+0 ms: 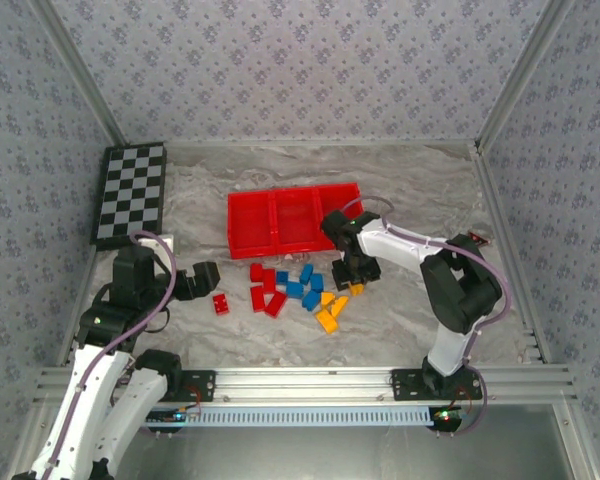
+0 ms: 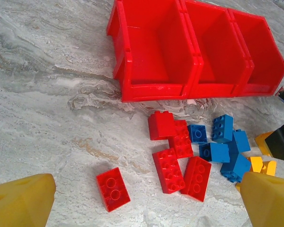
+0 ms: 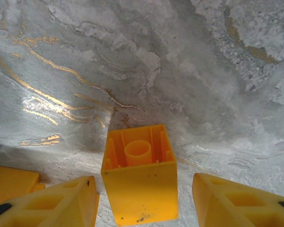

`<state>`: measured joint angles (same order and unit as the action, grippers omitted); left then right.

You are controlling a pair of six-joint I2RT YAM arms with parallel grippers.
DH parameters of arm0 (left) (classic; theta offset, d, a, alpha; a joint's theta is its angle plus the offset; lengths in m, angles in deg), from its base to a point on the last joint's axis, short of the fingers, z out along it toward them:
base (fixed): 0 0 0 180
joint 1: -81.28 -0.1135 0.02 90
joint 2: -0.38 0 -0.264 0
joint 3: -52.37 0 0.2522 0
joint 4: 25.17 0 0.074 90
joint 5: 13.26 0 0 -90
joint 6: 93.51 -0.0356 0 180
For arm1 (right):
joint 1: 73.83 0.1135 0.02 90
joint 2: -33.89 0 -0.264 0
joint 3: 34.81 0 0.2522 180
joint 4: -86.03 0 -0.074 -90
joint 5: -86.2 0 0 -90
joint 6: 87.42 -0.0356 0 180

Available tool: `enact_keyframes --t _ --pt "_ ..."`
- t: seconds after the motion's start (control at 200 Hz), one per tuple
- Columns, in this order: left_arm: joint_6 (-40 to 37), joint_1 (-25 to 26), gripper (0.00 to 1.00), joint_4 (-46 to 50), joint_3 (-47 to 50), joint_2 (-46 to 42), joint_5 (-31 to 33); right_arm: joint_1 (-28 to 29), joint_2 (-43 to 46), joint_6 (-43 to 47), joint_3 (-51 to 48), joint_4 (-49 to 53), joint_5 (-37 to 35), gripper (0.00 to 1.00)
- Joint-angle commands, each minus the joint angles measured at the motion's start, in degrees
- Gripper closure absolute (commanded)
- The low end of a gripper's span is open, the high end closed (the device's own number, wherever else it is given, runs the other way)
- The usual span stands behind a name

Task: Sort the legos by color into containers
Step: Pick up the lego from the center of the table, then place the lego in the container.

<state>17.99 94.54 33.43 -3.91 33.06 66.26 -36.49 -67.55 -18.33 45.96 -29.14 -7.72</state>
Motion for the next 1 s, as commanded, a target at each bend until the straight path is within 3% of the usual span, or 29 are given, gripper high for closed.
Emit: enact_keyframes --t 0.0,0.195,0.375,0.57,0.725,0.995 --pt "-0.58 0.21 0.00 -1.00 0.19 0.10 0.46 0.27 -1.15 0.81 -0.42 0.37 -0.24 0.47" --pt "-0.67 0.32 0.00 -1.16 0.35 -0.26 0.37 0.80 -1.47 1.60 0.01 0.82 -0.46 0.57" --pt "-0.62 0.29 0.00 -1.16 0.34 -0.08 0.43 1.48 2.16 1.75 4.30 4.69 -0.34 0.75" --pt "-0.75 0.28 0.00 -1.16 0.34 -0.08 0.42 2.27 7.74 1.77 12.09 9.61 -2.36 0.77" --pt "-0.58 0.28 0.00 -1.31 0.41 -0.03 0.50 0.85 9.08 4.94 17.37 6.67 -4.54 0.74" --pt "-0.58 0.28 0.00 -1.32 0.42 0.10 0.52 -6.12 -2.34 10.01 26.94 2.38 -1.75 0.79"
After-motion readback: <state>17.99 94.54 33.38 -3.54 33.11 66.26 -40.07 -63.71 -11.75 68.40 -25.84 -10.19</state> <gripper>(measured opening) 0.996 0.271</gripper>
